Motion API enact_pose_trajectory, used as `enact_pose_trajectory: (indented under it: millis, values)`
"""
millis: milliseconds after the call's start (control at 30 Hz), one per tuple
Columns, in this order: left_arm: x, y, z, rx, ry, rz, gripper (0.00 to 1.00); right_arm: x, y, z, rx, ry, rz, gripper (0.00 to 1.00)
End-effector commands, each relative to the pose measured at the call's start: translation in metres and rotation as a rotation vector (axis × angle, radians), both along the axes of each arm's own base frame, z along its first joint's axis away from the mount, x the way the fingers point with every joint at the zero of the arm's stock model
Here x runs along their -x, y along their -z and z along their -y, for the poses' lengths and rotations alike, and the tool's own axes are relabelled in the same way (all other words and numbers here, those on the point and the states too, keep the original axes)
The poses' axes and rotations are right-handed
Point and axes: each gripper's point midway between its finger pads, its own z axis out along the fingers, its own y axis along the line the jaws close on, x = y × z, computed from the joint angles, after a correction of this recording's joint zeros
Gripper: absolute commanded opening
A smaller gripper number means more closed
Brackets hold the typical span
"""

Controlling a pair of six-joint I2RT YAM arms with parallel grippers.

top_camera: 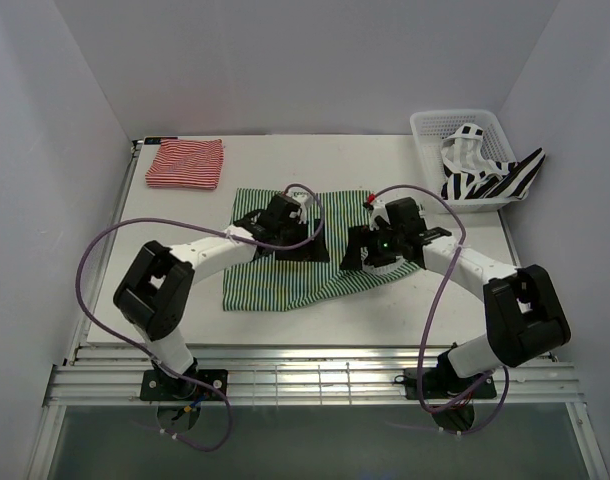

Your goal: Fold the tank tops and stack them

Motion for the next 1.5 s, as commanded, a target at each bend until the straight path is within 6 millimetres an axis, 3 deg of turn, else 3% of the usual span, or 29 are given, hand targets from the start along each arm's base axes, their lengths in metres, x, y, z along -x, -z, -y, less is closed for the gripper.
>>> enact_pose_trajectory:
  millis: [0, 67, 200, 267, 367, 400, 433, 633, 867, 1000, 1067, 1233, 1467]
  values:
    - [-0.008, -0.027, -0.030, -0.017, -0.106, 0.071, 0.98, 0.014, 0.002, 0.006, 0.031, 0.045, -0.010, 0.90]
    - [-0.011, -0.029, -0.049, -0.038, -0.181, 0.088, 0.98, 0.020, 0.003, 0.012, 0.053, 0.062, -0.005, 0.90]
    - [0.001, -0.002, -0.092, -0.108, -0.320, 0.014, 0.98, 0.032, 0.010, 0.004, 0.055, 0.023, -0.019, 0.90]
    - [0.001, 0.001, -0.106, -0.103, -0.373, -0.011, 0.98, 0.034, 0.017, -0.005, 0.063, -0.006, -0.033, 0.90]
    - [0.004, -0.003, -0.123, -0.115, -0.428, 0.015, 0.98, 0.021, 0.018, -0.021, 0.058, -0.034, -0.011, 0.90]
    - [0.006, -0.009, -0.126, -0.108, -0.435, 0.031, 0.98, 0.010, 0.009, -0.029, 0.041, -0.038, 0.020, 0.90]
    - [0.008, -0.009, -0.129, -0.115, -0.441, 0.035, 0.98, 0.005, 0.016, -0.034, 0.050, -0.043, 0.005, 0.90]
    - [0.018, -0.009, -0.136, -0.116, -0.458, 0.025, 0.98, -0.042, 0.003, -0.067, 0.097, -0.040, 0.067, 0.90]
    - [0.027, 0.008, -0.136, -0.128, -0.451, -0.024, 0.98, -0.070, 0.022, -0.069, 0.226, -0.016, 0.044, 0.90]
    - [0.025, 0.015, -0.137, -0.148, -0.455, -0.031, 0.98, -0.068, 0.027, -0.069, 0.240, -0.035, 0.025, 0.90]
    - [0.024, 0.016, -0.136, -0.148, -0.454, -0.033, 0.98, -0.066, 0.015, -0.067, 0.224, -0.030, 0.055, 0.90]
    - [0.023, 0.029, -0.133, -0.146, -0.441, -0.049, 0.98, -0.053, -0.005, -0.049, 0.237, -0.015, 0.110, 0.90]
    - [0.026, 0.044, -0.131, -0.151, -0.434, -0.075, 0.98, -0.039, -0.007, -0.027, 0.264, 0.024, 0.117, 0.90]
